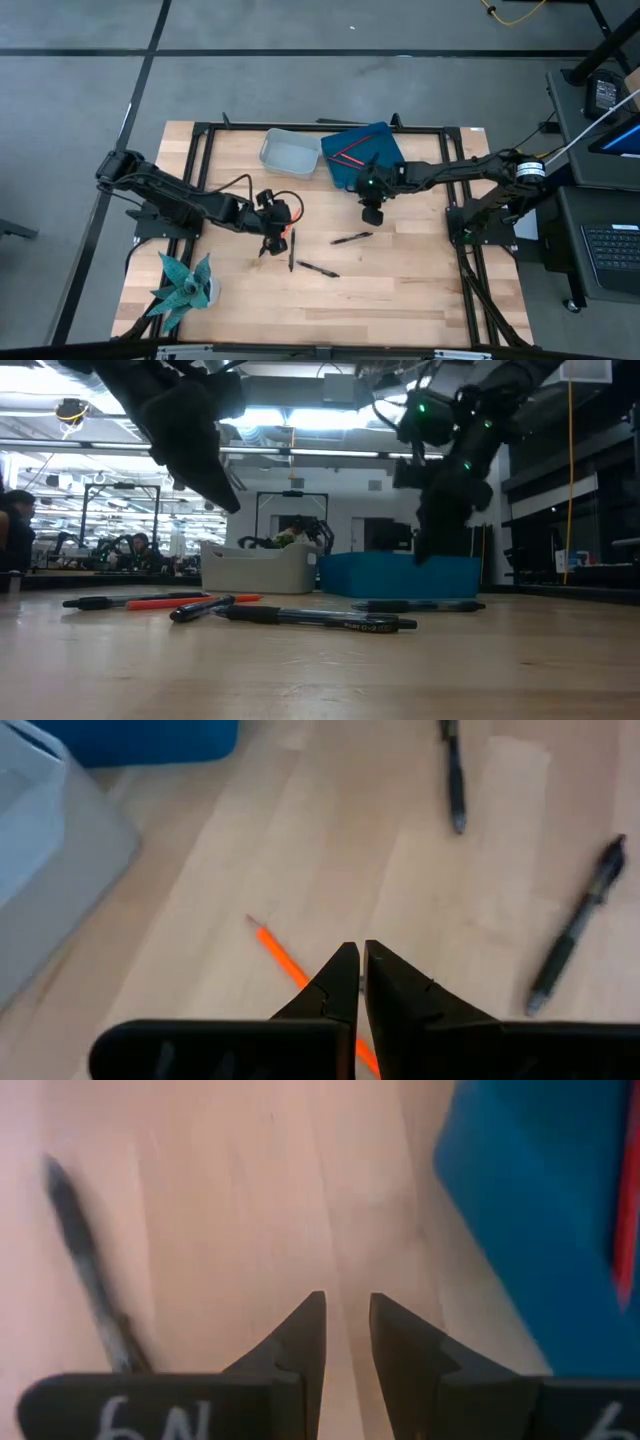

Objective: Sort pens & pencils
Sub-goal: Put the orange pencil into the blue bin

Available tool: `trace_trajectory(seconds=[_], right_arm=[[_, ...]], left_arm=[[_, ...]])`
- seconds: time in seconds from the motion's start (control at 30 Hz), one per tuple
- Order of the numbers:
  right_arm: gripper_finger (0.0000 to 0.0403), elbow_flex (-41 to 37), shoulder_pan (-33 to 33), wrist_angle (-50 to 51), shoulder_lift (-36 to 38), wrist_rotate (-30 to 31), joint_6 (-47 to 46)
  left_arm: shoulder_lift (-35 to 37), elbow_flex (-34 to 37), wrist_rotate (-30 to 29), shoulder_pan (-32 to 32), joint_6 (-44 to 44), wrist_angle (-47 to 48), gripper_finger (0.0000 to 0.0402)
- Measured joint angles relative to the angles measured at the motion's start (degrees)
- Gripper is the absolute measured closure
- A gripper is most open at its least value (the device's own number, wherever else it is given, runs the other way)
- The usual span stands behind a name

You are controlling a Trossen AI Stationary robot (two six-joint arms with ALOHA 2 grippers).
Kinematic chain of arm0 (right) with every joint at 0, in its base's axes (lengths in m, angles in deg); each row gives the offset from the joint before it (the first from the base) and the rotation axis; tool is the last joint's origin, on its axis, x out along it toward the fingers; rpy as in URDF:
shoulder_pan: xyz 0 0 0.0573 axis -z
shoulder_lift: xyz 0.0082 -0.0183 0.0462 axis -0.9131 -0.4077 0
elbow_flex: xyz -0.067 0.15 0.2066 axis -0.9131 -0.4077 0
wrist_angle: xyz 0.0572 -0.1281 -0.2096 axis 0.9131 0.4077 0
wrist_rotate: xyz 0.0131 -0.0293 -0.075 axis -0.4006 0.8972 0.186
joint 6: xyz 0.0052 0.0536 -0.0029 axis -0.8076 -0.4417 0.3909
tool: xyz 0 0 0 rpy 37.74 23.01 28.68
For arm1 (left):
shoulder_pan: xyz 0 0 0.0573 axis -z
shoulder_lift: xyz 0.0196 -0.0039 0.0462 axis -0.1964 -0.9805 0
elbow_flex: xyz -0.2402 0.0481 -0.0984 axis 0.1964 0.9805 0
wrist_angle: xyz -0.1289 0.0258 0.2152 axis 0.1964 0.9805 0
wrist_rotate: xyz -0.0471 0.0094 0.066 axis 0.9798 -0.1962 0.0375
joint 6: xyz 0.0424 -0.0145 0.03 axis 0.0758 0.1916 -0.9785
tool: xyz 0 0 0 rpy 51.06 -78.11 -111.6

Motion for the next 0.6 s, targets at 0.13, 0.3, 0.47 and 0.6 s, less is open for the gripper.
trace_trajectory(seconds=[0.13,0.3,0.47,0.6], right_arm=[[0.0320,-3.8,0.0,-4.1,0.0,0.2,-1.4],[0.0320,-5.4,0.0,-5.4,0.0,0.2,-2.7],[0.0320,-5.4,-0.6,-7.0,0.0,0.2,-2.6],[0.0320,-5.4,-1.4,-7.7,0.0,0.2,-2.4]], left_arm=[[0.0,0.0,1.9,-0.6,1.4,-0.2,0.0388],[0.0,0.0,1.8,-1.3,5.0,-0.3,0.0384],[0.0,0.0,1.7,-1.3,7.1,-0.2,0.0350],[0.0,0.0,1.7,-1.3,11.2,0.3,0.0319]])
